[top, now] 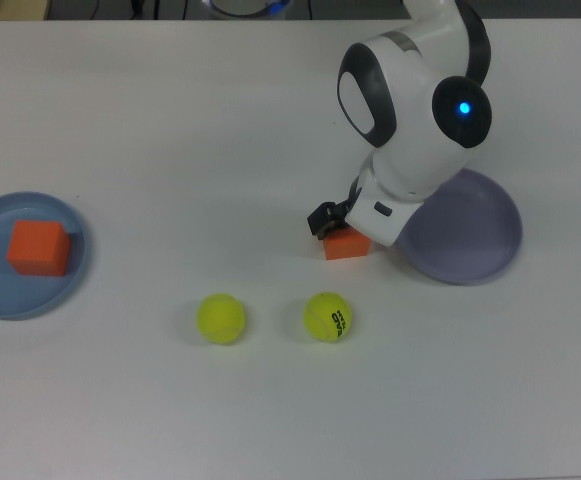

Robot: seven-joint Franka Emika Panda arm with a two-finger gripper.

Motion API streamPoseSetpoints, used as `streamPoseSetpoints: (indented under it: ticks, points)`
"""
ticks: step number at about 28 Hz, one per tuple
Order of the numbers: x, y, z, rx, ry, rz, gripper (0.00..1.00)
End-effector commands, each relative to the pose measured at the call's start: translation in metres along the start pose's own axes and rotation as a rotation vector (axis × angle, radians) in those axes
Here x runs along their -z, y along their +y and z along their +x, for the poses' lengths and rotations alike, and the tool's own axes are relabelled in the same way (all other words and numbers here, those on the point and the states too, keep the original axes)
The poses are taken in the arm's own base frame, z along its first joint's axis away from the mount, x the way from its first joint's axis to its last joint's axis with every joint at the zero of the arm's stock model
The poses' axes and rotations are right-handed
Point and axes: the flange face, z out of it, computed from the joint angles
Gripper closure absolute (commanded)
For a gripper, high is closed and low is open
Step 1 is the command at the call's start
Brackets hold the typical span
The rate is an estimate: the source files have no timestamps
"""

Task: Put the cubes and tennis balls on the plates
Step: 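Move to the second orange cube and grasp it, then carry the second cube onto the blue plate beside the first and release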

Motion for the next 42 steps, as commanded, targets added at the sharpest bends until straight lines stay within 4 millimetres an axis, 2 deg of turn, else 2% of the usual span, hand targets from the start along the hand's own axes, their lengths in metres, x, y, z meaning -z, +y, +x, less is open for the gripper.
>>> streamPoseSetpoints:
  ticks: [1,2,3,6,8,9,10,15,16,18,20,21,22,25,26,31,36,39,42]
  points:
    - [0.002,-0.002,0.0,-0.012,0.02,-0.022,0.67]
    - [0.002,0.001,0.001,-0.02,0.022,-0.019,0.91]
    - [0.004,0.004,0.001,-0.028,0.024,-0.012,1.0]
    - [0.016,0.018,0.001,-0.052,0.043,-0.014,1.0]
    - [0.028,0.039,0.0,-0.083,0.061,-0.014,1.0]
    - [0.034,0.055,0.0,-0.108,0.072,-0.013,1.0]
    - [0.043,0.087,-0.001,-0.155,0.09,-0.011,1.0]
    - [0.054,0.175,-0.013,-0.279,0.117,0.007,1.0]
    - [0.058,0.21,-0.019,-0.322,0.13,0.008,1.0]
    - [0.06,0.24,-0.025,-0.357,0.15,0.008,1.0]
    - [0.058,0.271,-0.033,-0.398,0.174,0.006,1.0]
    - [0.055,0.303,-0.043,-0.446,0.198,0.003,1.0]
    - [0.053,0.32,-0.049,-0.471,0.205,-0.001,1.0]
    - [0.04,0.366,-0.069,-0.539,0.209,-0.019,1.0]
    - [0.03,0.392,-0.082,-0.576,0.205,-0.035,1.0]
    - [0.002,0.445,-0.116,-0.628,0.162,-0.079,1.0]
    - [-0.009,0.476,-0.14,-0.672,0.134,-0.111,1.0]
    - [-0.019,0.483,-0.145,-0.672,0.117,-0.118,1.0]
    - [-0.044,0.49,-0.15,-0.67,0.082,-0.116,1.0]
